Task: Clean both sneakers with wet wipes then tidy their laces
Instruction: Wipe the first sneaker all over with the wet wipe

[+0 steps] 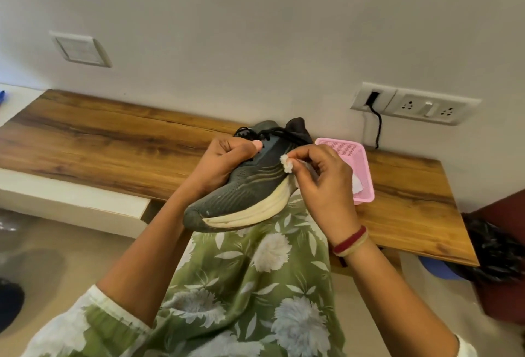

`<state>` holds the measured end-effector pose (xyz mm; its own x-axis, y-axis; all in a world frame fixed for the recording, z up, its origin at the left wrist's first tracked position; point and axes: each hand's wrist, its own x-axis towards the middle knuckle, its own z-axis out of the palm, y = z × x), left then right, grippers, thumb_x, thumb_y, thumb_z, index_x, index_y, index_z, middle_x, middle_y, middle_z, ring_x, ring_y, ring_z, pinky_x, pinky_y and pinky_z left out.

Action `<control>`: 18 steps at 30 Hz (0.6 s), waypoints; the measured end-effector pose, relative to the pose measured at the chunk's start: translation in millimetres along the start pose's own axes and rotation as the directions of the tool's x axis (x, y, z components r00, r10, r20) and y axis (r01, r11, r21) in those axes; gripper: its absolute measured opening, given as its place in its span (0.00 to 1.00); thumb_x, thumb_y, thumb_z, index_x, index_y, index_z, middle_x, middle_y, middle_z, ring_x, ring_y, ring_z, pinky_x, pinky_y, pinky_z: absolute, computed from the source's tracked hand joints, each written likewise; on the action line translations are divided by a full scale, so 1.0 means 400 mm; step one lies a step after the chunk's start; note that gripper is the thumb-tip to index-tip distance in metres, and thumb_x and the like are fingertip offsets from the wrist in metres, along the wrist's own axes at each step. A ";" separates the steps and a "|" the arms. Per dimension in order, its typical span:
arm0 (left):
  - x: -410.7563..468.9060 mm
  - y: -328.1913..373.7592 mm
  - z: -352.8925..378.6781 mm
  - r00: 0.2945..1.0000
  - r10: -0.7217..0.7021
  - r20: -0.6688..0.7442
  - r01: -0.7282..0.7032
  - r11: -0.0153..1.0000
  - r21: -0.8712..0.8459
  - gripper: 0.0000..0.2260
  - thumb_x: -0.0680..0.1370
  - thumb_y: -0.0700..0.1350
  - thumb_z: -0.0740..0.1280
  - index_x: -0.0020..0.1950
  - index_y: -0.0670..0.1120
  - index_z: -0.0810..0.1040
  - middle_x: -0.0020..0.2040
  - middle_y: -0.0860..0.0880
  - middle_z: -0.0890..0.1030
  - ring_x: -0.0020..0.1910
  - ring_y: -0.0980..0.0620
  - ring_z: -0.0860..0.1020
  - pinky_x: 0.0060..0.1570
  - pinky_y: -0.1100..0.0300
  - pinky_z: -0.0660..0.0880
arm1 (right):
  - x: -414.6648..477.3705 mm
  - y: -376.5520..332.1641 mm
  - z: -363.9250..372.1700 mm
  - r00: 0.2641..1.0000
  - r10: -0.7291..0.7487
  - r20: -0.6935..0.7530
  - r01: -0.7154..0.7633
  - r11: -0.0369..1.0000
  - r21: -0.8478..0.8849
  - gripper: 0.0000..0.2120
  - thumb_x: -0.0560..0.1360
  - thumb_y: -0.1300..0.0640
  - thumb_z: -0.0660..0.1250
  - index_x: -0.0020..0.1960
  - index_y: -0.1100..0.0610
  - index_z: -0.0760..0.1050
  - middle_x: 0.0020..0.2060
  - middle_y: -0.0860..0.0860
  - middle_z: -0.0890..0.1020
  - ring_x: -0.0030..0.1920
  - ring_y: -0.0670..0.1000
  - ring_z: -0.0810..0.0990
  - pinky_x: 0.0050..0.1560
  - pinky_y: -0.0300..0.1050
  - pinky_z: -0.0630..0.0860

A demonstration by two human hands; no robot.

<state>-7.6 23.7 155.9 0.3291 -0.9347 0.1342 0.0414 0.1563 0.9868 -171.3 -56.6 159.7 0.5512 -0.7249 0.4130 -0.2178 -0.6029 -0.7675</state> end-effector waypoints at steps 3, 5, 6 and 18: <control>0.013 0.000 0.030 0.999 -0.013 0.029 0.014 1.000 -0.016 0.17 0.70 0.49 0.67 0.25 0.41 0.69 0.22 0.53 0.66 0.22 0.59 0.63 0.29 0.71 0.66 | -0.028 -0.018 -0.022 0.999 -0.030 0.034 0.029 0.999 0.035 0.04 0.74 0.61 0.66 0.45 0.55 0.80 0.43 0.49 0.79 0.45 0.43 0.76 0.45 0.34 0.73; 0.023 0.000 0.043 0.999 -0.010 0.035 0.010 1.000 -0.014 0.16 0.72 0.45 0.67 0.28 0.41 0.68 0.22 0.52 0.63 0.21 0.60 0.61 0.30 0.74 0.67 | -0.047 -0.041 -0.030 0.995 -0.082 0.061 0.079 0.996 0.044 0.04 0.74 0.60 0.66 0.45 0.56 0.80 0.43 0.50 0.79 0.44 0.43 0.76 0.44 0.34 0.73; 0.029 -0.003 0.046 1.000 -0.010 0.029 0.010 1.000 -0.022 0.16 0.73 0.42 0.66 0.26 0.42 0.68 0.22 0.53 0.63 0.21 0.60 0.61 0.29 0.72 0.66 | -0.047 -0.043 -0.036 0.994 -0.086 0.073 0.084 0.996 0.038 0.04 0.74 0.61 0.66 0.46 0.57 0.80 0.43 0.50 0.79 0.44 0.43 0.76 0.44 0.35 0.73; 0.023 -0.008 -0.012 0.994 -0.012 0.104 0.026 0.990 -0.136 0.17 0.69 0.47 0.67 0.21 0.52 0.69 0.21 0.58 0.66 0.20 0.62 0.62 0.25 0.69 0.63 | -0.049 -0.066 0.002 0.996 -0.063 0.058 0.066 0.996 -0.052 0.04 0.73 0.63 0.68 0.45 0.57 0.81 0.41 0.50 0.80 0.44 0.42 0.76 0.45 0.32 0.72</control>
<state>-0.1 16.0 153.7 0.2285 -0.9646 0.1314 0.1782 0.1742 0.9685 -175.7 -26.4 171.6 0.6097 -0.6649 0.4316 -0.2223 -0.6660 -0.7120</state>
